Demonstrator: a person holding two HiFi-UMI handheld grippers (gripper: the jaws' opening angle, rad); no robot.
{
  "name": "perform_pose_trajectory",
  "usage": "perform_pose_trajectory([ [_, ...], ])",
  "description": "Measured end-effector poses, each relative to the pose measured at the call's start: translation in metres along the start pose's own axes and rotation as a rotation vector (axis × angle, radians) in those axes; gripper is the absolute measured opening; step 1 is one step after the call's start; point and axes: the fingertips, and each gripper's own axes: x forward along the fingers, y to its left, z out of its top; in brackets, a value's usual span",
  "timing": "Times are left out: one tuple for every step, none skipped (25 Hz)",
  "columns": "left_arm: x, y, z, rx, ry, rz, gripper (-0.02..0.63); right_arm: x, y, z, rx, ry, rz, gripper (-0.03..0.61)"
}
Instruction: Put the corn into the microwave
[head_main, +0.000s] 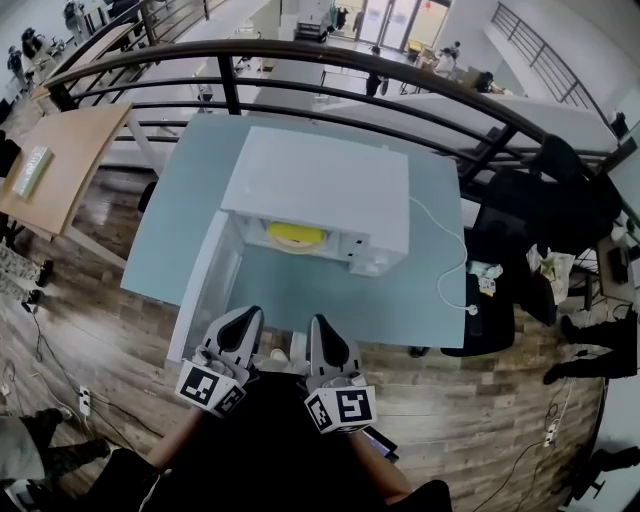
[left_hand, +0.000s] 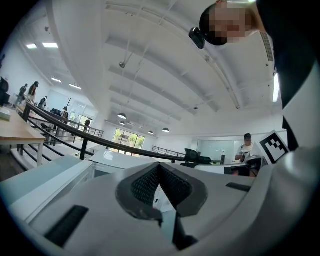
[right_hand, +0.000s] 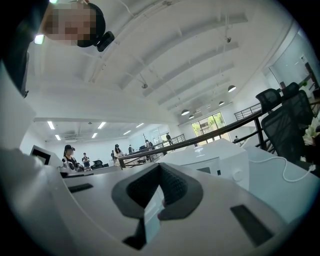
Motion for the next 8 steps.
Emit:
perform_pose_trajectory([
  [0.0004,-0.0002,0.0003,-0.002,0.001,-0.001,0.003,0.0000,0.0001,0.0003,0.000,0.000,0.000,0.008],
  [0.0008,-0.0005,0.0008,-0.006,0.001,-0.001,0.003,0.0001,0.0003,0.0007,0.000,0.000,-0.001,0.008],
  [0.0012,-0.0008,0.0012,-0.008,0.001,-0.002,0.003,0.0002,0.0002,0.0010,-0.001,0.001,-0.001,0.008],
  [0.0016,-0.0013,0.0011,-0.006,0.001,-0.004,0.003,0.0001,-0.0001,0.0011,-0.002,0.002,-0.002,0.008],
  [0.0018,-0.0020,0.0007,-0.003,0.001,-0.007,0.003,-0.0001,-0.0005,0.0009,-0.002,0.003,-0.002,0.008],
  [0.0019,-0.0028,0.0003,0.001,0.001,-0.009,0.003,-0.0005,-0.0012,0.0004,-0.002,0.004,-0.003,0.008],
  [0.0020,-0.0036,-0.0003,0.004,0.000,-0.012,0.003,-0.0011,-0.0020,-0.0002,-0.002,0.005,-0.004,0.008],
  [0.0021,-0.0044,-0.0010,0.006,-0.001,-0.014,0.003,-0.0017,-0.0028,-0.0008,-0.001,0.005,-0.005,0.008],
])
